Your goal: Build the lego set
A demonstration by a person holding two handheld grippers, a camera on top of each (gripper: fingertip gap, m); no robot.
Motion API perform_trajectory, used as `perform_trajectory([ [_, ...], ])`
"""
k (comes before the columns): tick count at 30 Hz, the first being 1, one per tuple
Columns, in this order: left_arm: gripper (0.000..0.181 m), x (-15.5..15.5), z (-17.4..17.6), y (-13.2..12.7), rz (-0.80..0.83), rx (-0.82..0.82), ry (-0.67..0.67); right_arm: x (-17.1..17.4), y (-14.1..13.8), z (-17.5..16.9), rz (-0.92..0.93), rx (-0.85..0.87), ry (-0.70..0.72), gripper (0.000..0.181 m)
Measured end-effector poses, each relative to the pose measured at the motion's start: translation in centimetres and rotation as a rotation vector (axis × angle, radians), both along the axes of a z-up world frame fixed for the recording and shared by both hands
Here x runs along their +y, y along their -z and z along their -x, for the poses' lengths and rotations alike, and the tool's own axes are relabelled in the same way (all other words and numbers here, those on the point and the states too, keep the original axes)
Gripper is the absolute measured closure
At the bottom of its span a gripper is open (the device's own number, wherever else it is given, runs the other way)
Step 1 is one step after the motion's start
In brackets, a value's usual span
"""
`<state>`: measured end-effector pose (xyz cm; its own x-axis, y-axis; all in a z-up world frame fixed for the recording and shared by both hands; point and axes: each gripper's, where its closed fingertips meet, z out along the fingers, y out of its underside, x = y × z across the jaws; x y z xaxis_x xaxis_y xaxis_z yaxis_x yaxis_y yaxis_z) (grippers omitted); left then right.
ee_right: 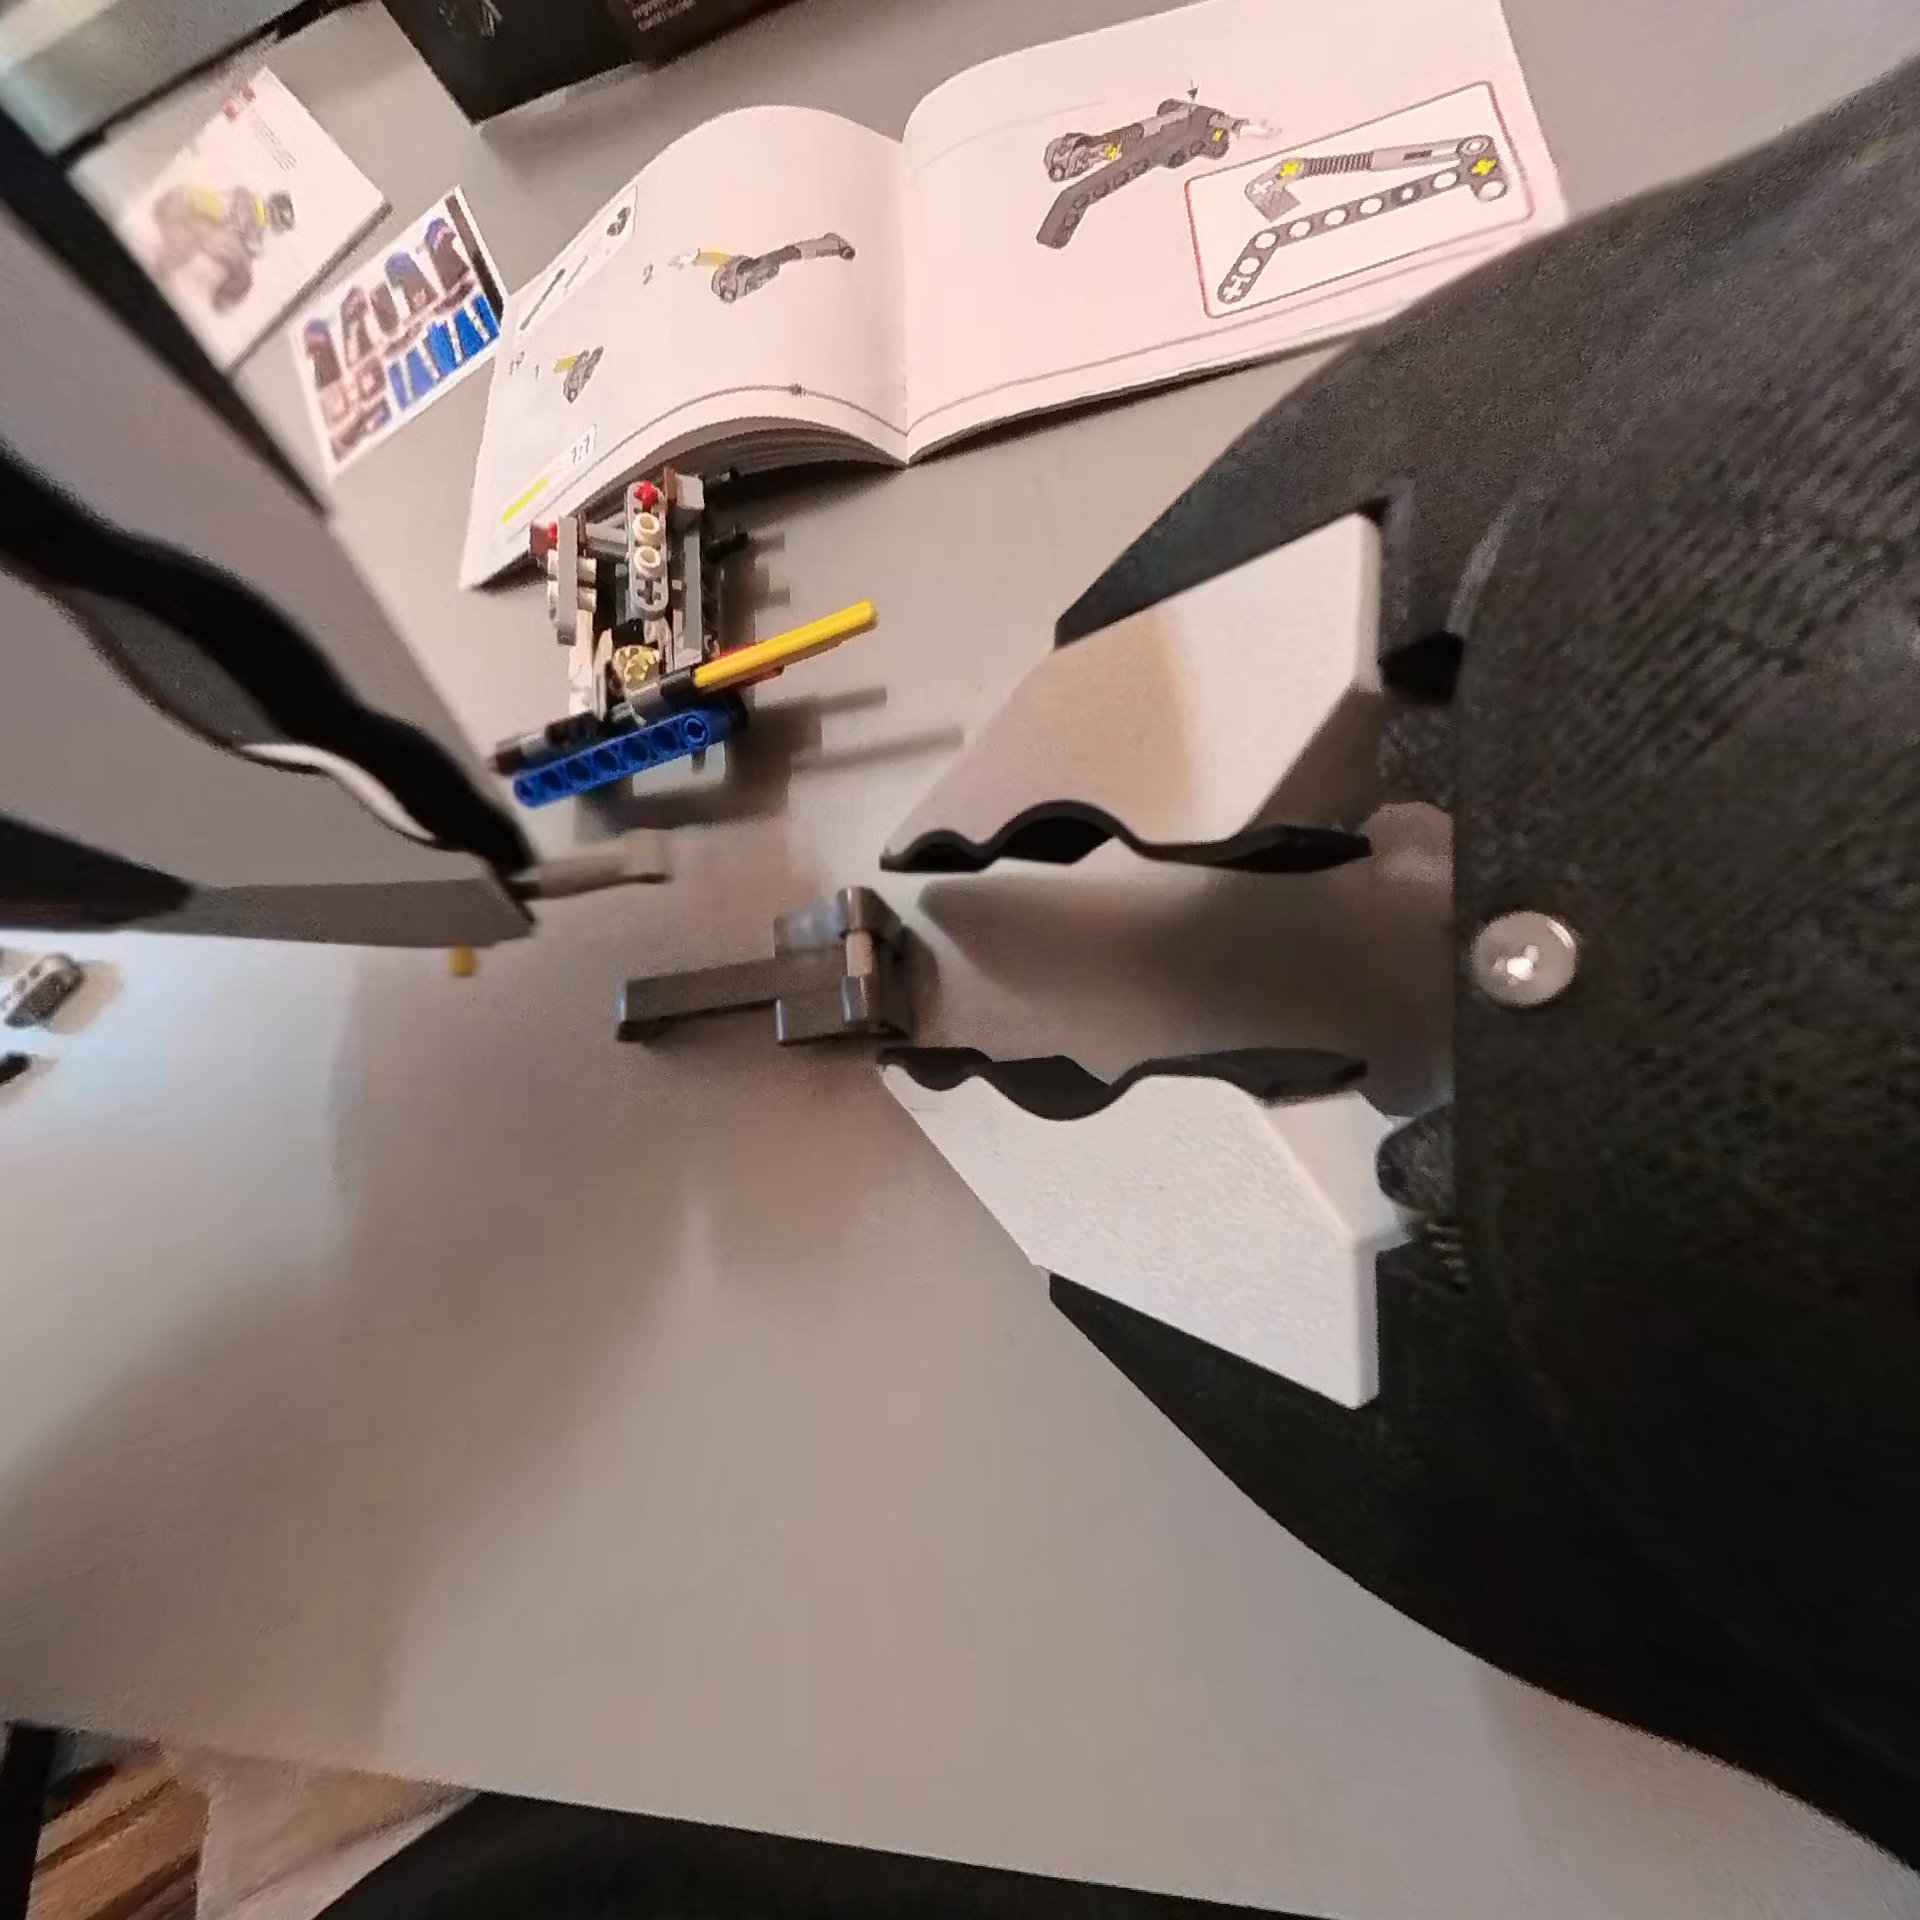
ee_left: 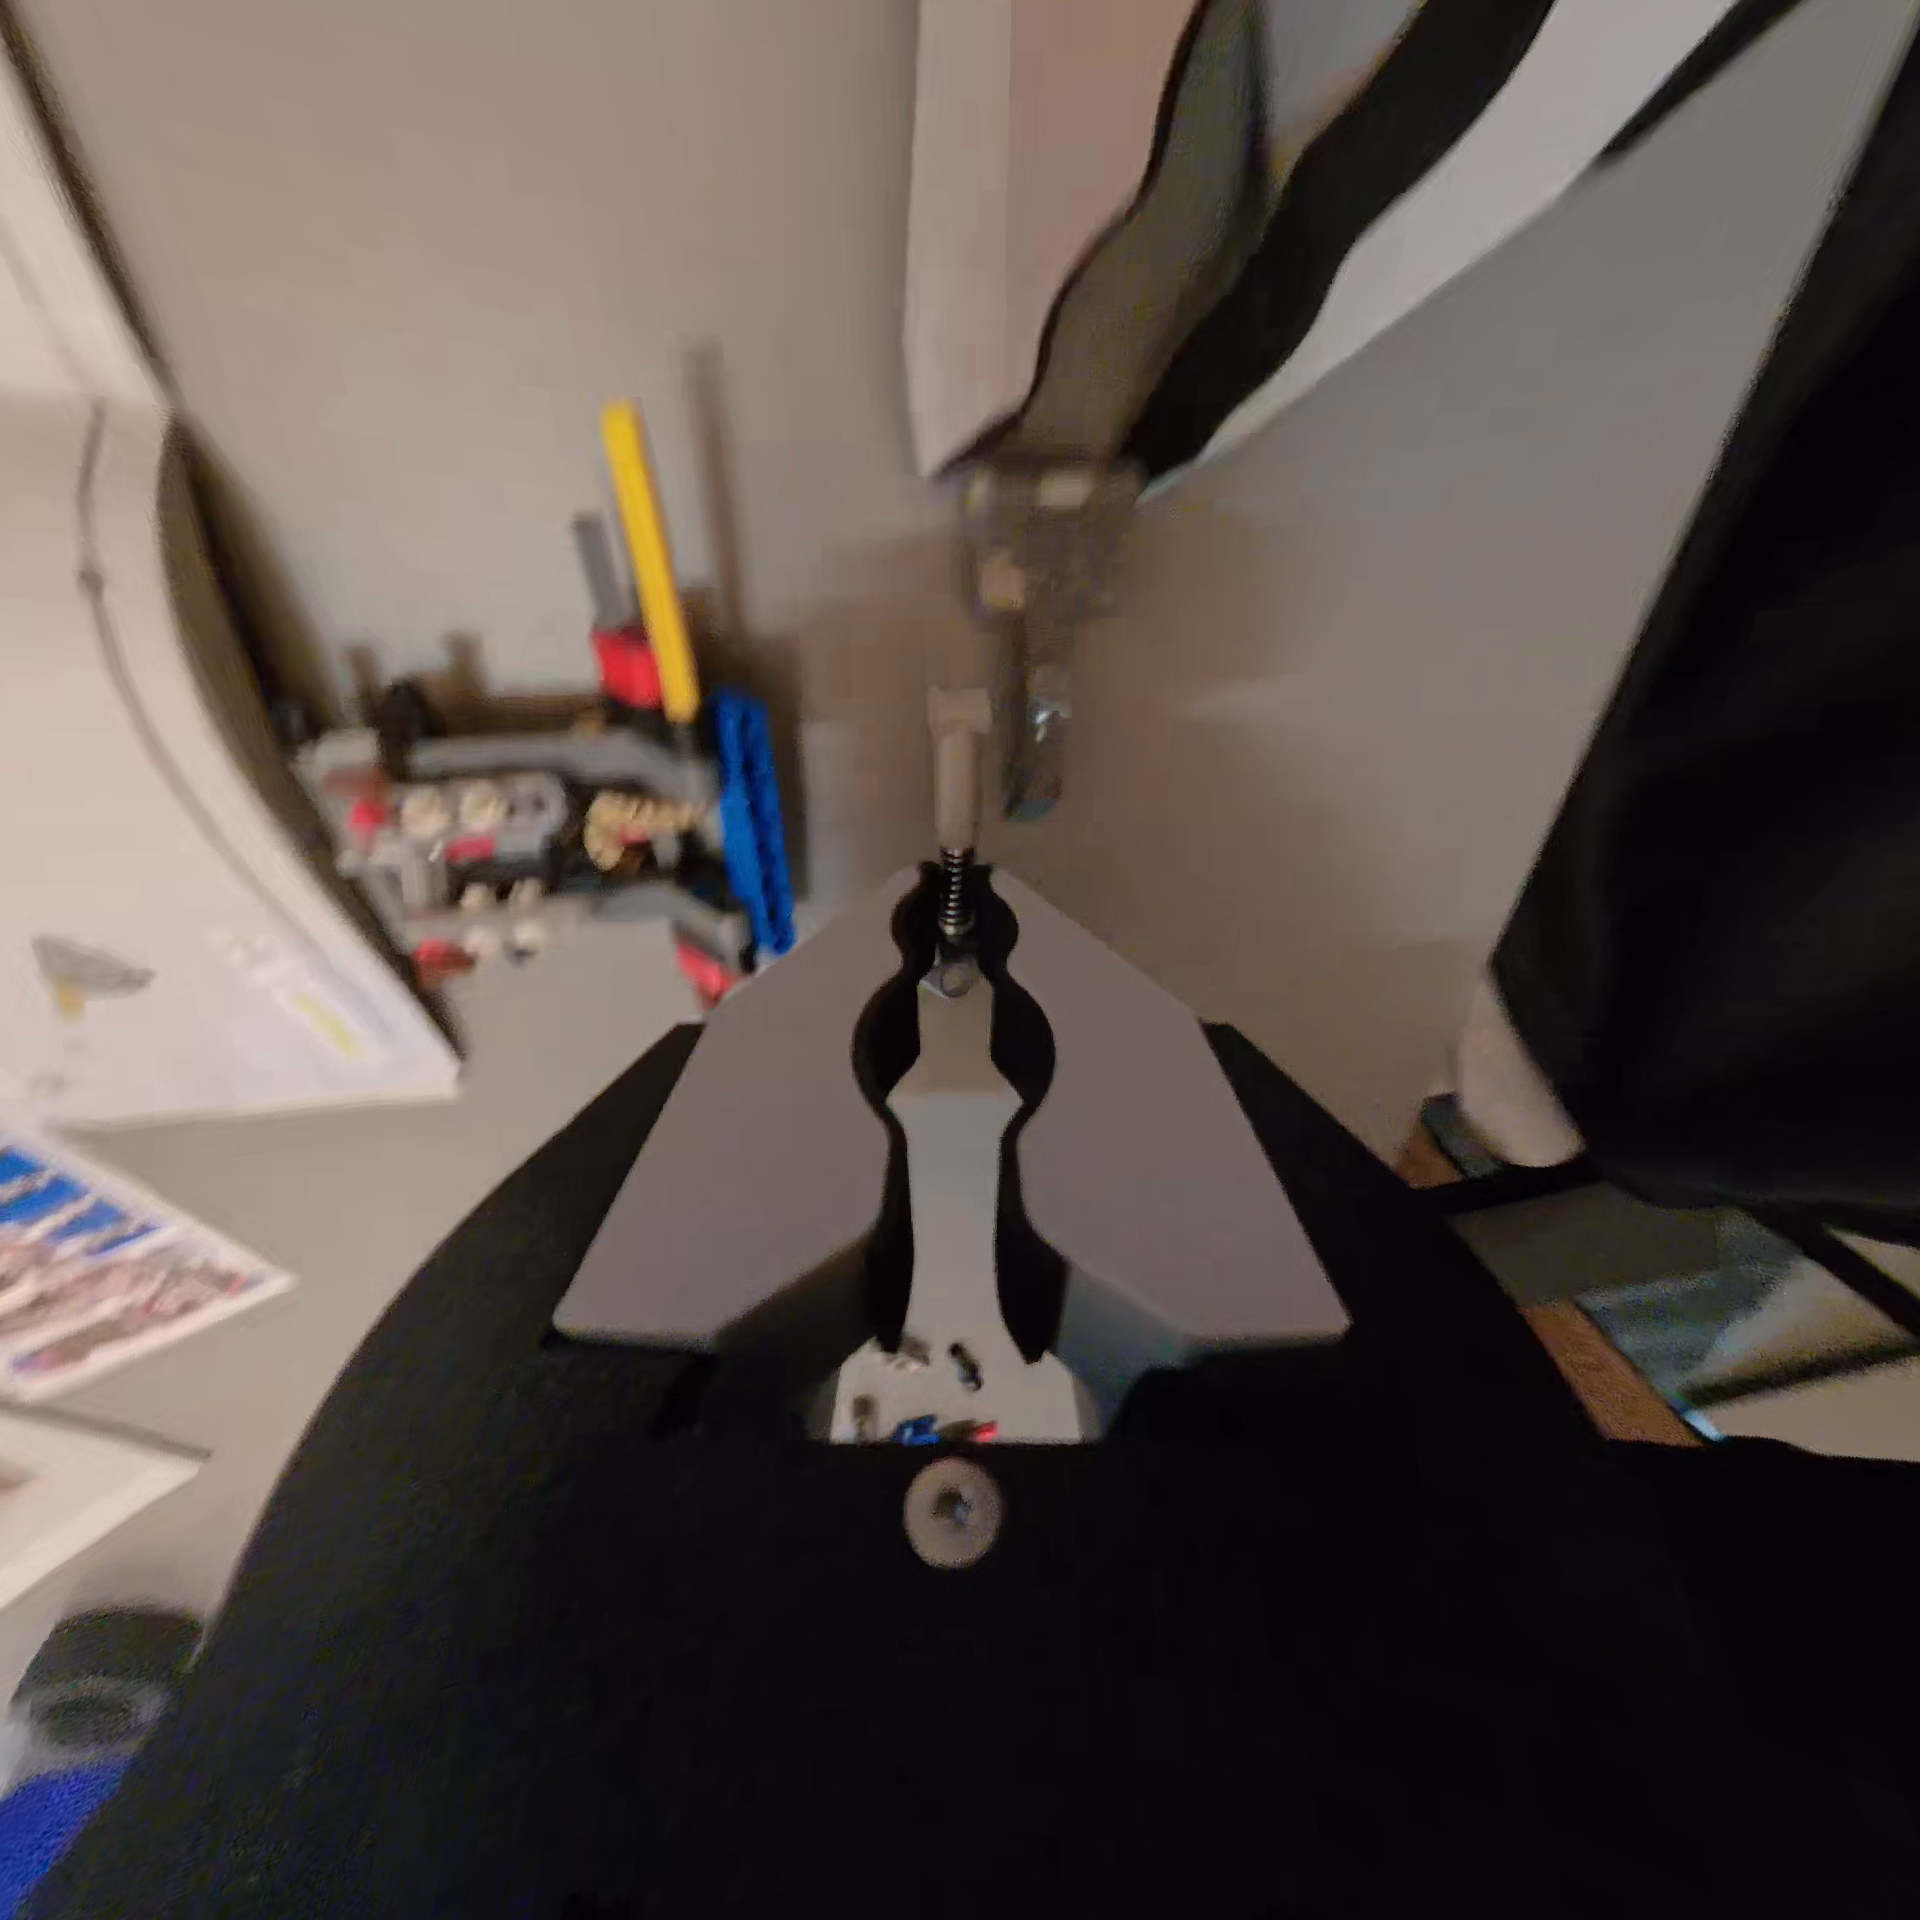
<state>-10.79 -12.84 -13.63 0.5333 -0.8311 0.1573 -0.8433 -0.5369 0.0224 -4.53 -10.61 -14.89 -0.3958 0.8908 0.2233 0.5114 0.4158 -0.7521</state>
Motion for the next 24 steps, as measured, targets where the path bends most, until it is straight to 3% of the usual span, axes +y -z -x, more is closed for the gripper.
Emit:
perform_trajectory([
  [1,0.178,0.0,1.1,0.0,-0.052,0.022,0.003,0.2,-0.1,-0.1,-0.007,0.008,0.007,0.145],
  [6,0.176,-2.0,2.2,1.4,-0.233,-0.092,0.068,0.7,-2.0,-0.2,0.025,0.129,-0.004,0.139],
  [9,0.155,-2.1,2.7,2.0,-0.358,-0.1,0.068,0.0,-0.7,-0.3,-0.025,0.062,-0.051,0.129],
  [12,0.143,-1.0,2.5,0.4,-0.546,-0.174,-0.094,-0.4,-0.6,0.5,-0.048,0.061,-0.06,0.135],
  [15,0.145,-0.8,0.2,-1.9,-0.737,-0.337,-0.261,-0.9,-0.2,0.8,-0.049,0.035,-0.065,0.15],
  [20,0.15,-3.0,-1.7,0.1,-0.77,-0.284,-0.419,-0.3,-0.1,1.6,-0.029,0.014,0.118,0.155],
  [23,0.155,-3.3,-2.7,0.6,-0.776,-0.336,-0.492,-0.8,0.1,1.7,0.026,-0.017,0.278,0.154],
  [24,0.156,-3.3,-2.9,0.9,-0.756,-0.357,-0.508,-1.9,0.2,1.7,0.058,-0.03,0.273,0.154],
])
